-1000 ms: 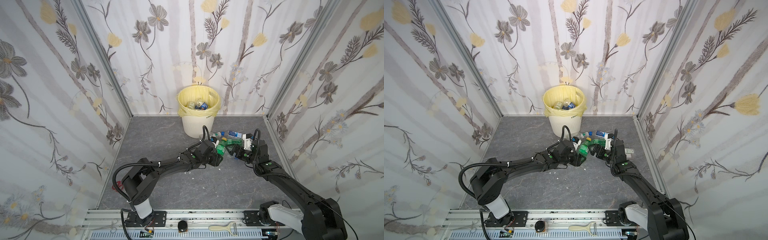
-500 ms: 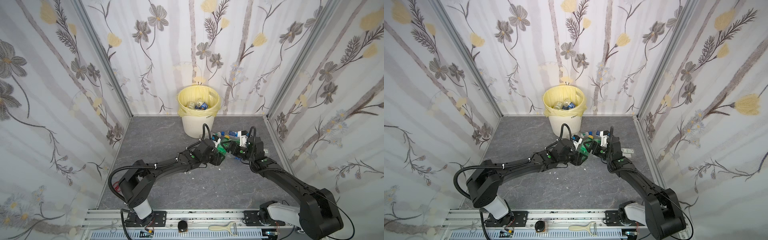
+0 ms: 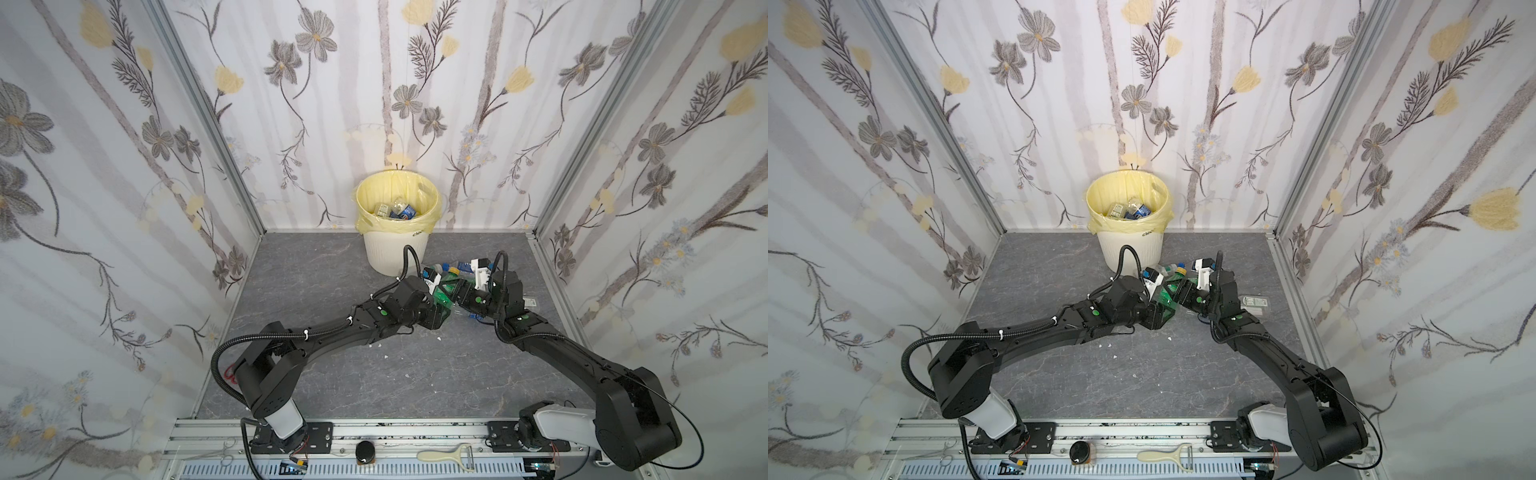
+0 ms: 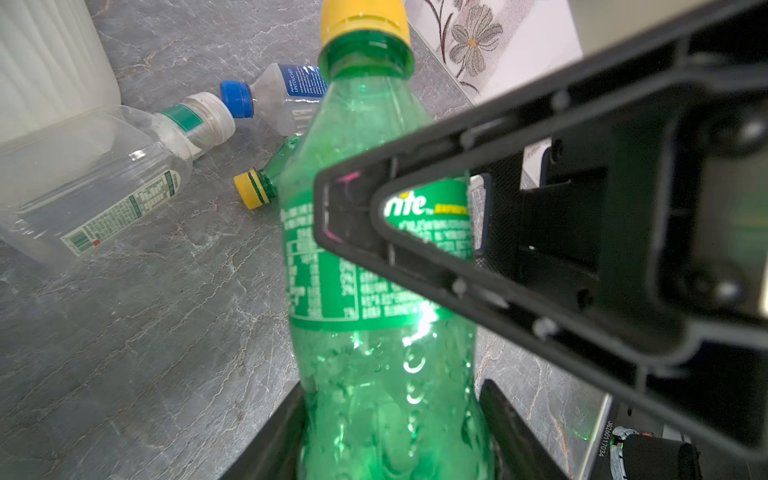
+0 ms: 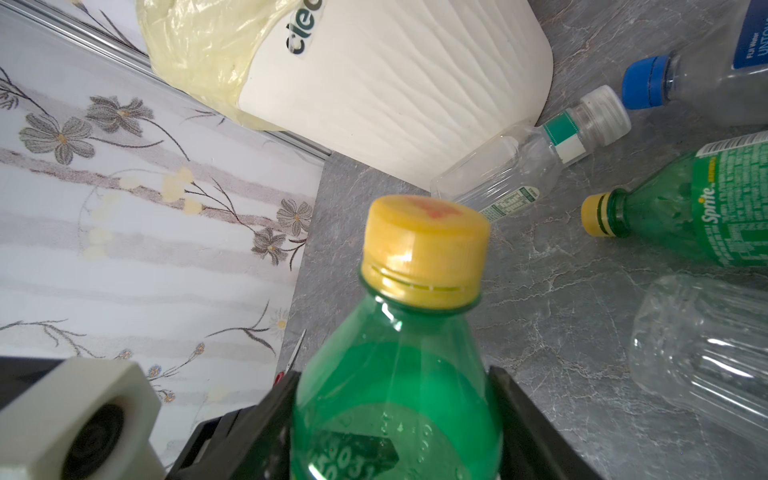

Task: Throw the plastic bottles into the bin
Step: 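Close the right gripper on the cap end of the Sprite bottle, then raise the Sprite bottle with the right gripper over the bin while the left gripper withdraws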

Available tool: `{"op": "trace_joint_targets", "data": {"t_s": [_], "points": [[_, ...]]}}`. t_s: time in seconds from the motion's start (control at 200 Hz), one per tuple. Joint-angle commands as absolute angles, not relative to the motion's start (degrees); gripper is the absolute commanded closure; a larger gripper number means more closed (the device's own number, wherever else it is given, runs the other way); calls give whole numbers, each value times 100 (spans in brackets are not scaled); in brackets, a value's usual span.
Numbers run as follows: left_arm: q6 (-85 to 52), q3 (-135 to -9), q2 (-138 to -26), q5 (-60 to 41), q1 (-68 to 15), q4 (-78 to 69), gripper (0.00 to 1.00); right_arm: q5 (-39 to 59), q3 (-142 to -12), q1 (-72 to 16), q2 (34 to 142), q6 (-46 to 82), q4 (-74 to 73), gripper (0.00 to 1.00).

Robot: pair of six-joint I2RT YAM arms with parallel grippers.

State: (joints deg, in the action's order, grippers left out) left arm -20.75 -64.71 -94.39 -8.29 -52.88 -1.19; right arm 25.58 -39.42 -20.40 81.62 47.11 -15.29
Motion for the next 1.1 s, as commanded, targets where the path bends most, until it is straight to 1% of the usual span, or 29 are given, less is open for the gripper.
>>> {"op": "trace_joint_targets", "data": {"t_s": [0.0, 0.195, 0.28, 0.375, 0.54, 0.759, 0.944, 1.099], "points": [[-2021, -6464, -9370, -780, -5291, -299, 41, 2545, -4018, -2046, 8176, 4792, -1775, 35], [-1991, -6408, -9264, -647, -5291, -290, 34, 2470, -4112, -2042, 8174, 4799, -1759, 37], [-1969, -6368, -9165, -567, -5278, -282, 28, 2439, -4202, -2042, 8182, 4799, -1751, 38], [-1927, -6323, -9034, -450, -5279, -268, 18, 2333, -4271, -2047, 8191, 4758, -1674, 38], [-1830, -6277, -8731, -268, -5240, -238, 0, 2072, -5009, -2039, 8248, 4527, -1350, 38], [-1515, -6393, -8291, 153, -5186, -119, 0, 1578, -6064, -2025, 8516, 4091, -914, 38], [-1180, -6578, -7970, 850, -5116, -35, 0, 1211, -7150, -2014, 8833, 3844, -720, 38], [-1028, -6913, -7825, 1110, -4860, 51, 0, 801, -8049, -2015, 8982, 3629, -684, 38]]}}
